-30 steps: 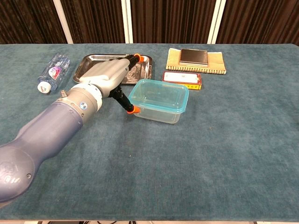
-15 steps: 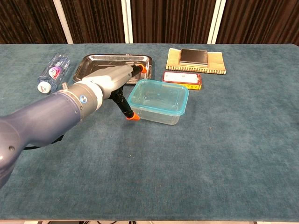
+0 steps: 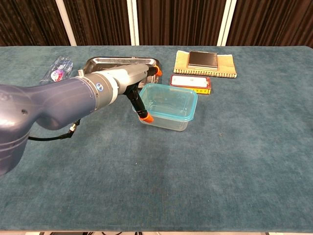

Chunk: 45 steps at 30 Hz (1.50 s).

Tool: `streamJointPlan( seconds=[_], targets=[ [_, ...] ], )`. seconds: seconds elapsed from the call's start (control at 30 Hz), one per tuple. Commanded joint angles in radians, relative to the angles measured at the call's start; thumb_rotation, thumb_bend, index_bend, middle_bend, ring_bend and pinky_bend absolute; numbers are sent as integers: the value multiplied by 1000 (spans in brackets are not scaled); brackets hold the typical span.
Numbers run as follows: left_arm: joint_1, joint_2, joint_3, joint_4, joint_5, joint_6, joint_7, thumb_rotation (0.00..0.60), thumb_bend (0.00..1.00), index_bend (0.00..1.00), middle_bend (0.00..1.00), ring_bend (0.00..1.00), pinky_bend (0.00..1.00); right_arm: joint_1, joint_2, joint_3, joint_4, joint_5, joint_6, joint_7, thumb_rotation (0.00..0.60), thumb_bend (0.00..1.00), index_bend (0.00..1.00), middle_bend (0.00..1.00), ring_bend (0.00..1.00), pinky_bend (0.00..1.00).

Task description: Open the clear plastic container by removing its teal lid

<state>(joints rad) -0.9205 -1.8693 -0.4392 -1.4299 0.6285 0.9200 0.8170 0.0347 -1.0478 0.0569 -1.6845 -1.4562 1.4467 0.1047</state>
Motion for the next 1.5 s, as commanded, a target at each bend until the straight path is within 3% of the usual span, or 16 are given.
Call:
streamJointPlan(
  seconds=[0.03, 0.43, 0.6, 0.77, 0.9, 1.23, 1.5],
  targets=[
    [-24, 1, -2, 29, -19, -27, -18, 600, 0, 0, 0, 0, 79, 0, 0, 1, 1, -1, 2, -1, 600, 284, 0, 0, 0, 0],
    [-71, -19, 12, 152, -13, -145, -155, 600, 0, 0, 12, 1, 146, -1, -3, 1, 3, -1, 7, -9, 600, 284, 0, 0, 0, 0],
    [-84, -52, 2, 217, 49, -163, -249, 600, 16, 0, 146, 106, 254, -1, -5, 2, 5, -5, 10, -10, 600, 285, 0, 0, 0, 0],
    [-89, -88, 11, 274, 153, -155, -346, 600, 132, 60, 345, 284, 413, 0, -8, -2, 8, -13, 10, -10, 600, 284, 0, 0, 0, 0],
    [-83, -96, 40, 301, 263, -141, -420, 600, 137, 74, 360, 300, 424, 0, -6, -4, 7, -17, 9, -9, 600, 284, 0, 0, 0, 0],
    [-60, -29, 118, 270, 443, -151, -548, 600, 163, 170, 383, 300, 436, 10, -1, -15, -2, -45, -1, -16, 600, 284, 0, 0, 0, 0],
    [-36, 44, 161, 210, 527, -164, -638, 600, 163, 242, 421, 326, 459, 29, -4, -28, -44, -101, -10, -42, 600, 284, 0, 0, 0, 0]
  ],
)
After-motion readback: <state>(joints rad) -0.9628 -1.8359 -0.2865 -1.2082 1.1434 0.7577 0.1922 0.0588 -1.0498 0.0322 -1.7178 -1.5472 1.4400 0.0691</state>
